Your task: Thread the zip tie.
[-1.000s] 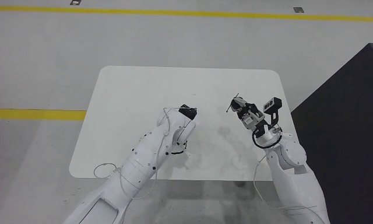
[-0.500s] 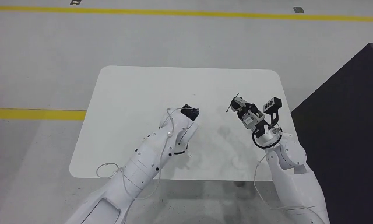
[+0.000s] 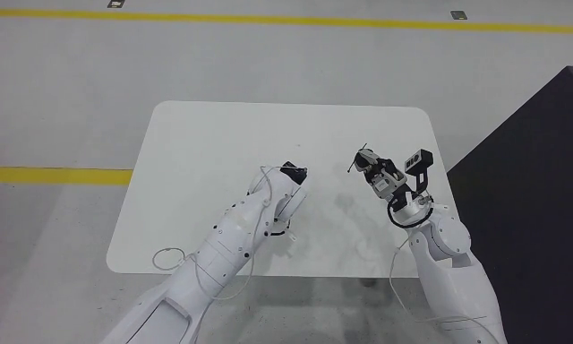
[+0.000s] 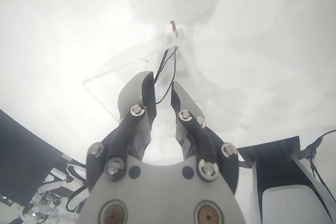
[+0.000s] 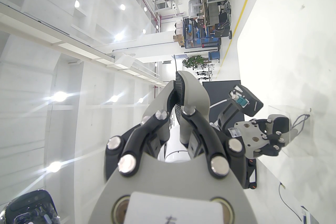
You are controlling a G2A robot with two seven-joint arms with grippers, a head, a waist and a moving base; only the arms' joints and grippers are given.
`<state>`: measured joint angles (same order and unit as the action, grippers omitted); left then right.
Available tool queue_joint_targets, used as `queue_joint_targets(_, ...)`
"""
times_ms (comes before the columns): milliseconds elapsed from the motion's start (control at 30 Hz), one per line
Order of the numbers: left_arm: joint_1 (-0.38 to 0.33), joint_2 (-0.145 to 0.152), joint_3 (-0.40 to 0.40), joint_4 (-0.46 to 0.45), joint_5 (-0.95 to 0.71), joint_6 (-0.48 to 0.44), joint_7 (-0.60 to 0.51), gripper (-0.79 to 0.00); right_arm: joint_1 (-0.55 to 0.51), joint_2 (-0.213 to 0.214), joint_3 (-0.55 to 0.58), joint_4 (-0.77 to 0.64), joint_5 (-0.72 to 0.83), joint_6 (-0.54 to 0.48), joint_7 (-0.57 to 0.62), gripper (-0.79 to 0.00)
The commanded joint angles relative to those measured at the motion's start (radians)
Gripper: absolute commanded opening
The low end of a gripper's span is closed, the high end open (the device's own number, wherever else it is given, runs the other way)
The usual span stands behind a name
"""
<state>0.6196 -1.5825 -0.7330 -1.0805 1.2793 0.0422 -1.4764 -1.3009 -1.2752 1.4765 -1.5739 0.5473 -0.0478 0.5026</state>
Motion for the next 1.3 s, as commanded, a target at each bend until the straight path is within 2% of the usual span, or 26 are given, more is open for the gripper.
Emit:
queue_joint_targets(0,-0.002,-0.003,0.001,0.012,-0.002,-0.001,0.004,-0.653,0.000,0.000,0.000,0.000,0.000,0.000,0.000,-0.785)
queue_joint_targets(633,-0.024,-0.033,0.003,0.083,-0.013,-0.010,0.026,-0.680,0.000,0.000,0.000,0.000,0.000,0.000,0.000,-0.785)
queue_joint_targets(900,-0.017,-0.039,0.002,0.073,-0.005,-0.022,0.030,-0.705,0.000,0.000,0.000,0.000,0.000,0.000,0.000,-0.785)
queue_joint_targets(1267,-0.011,-0.043,-0.011,0.069,0.013,-0.037,0.031,-0.665,0.000,0.000,0.000,0.000,0.000,0.000,0.000,-0.785)
